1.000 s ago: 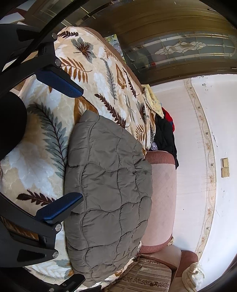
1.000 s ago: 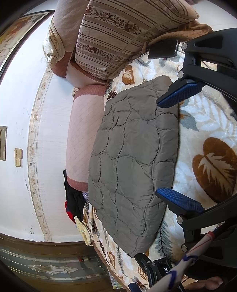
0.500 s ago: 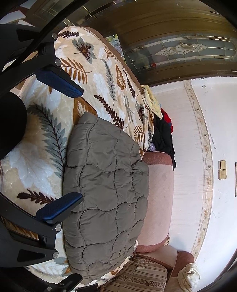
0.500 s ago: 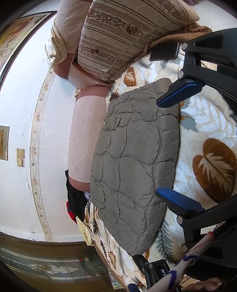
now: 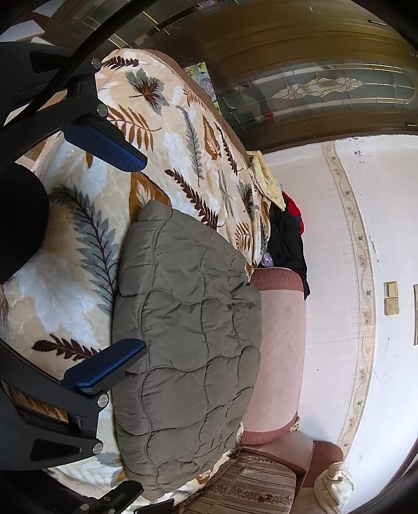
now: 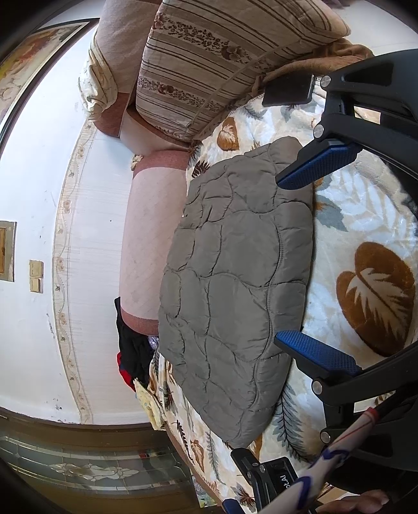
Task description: Fold large clothes
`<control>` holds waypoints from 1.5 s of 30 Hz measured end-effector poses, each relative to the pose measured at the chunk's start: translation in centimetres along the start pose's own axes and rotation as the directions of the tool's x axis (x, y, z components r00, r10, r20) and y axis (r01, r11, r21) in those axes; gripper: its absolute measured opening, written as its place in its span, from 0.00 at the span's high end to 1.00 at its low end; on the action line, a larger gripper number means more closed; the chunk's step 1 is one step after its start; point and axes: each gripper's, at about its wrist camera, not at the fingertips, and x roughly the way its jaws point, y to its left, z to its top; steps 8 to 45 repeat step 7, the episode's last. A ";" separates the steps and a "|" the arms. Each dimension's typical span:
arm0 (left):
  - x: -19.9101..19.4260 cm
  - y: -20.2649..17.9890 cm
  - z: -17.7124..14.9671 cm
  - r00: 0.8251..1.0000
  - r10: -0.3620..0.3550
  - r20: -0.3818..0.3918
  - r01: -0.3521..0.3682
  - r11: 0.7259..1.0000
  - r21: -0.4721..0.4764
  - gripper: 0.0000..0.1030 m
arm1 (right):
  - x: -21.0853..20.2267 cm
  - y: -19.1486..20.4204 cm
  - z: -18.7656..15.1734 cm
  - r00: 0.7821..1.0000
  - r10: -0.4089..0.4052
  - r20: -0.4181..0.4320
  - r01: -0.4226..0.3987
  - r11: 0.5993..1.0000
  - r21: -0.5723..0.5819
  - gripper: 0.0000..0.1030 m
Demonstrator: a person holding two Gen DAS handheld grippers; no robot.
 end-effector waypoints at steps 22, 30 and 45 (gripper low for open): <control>-0.4 0.3 -0.1 0.999 -0.029 0.016 0.029 1.000 -0.008 0.00 | -0.5 -0.2 0.1 1.000 -0.003 0.003 0.003 1.000 0.008 0.10; -0.4 0.3 -0.1 0.999 -0.029 0.016 0.029 1.000 -0.008 0.00 | -0.5 -0.2 0.1 1.000 -0.003 0.003 0.003 1.000 0.008 0.10; -0.4 0.3 -0.1 0.999 -0.029 0.016 0.029 1.000 -0.008 0.00 | -0.5 -0.2 0.1 1.000 -0.003 0.003 0.003 1.000 0.008 0.10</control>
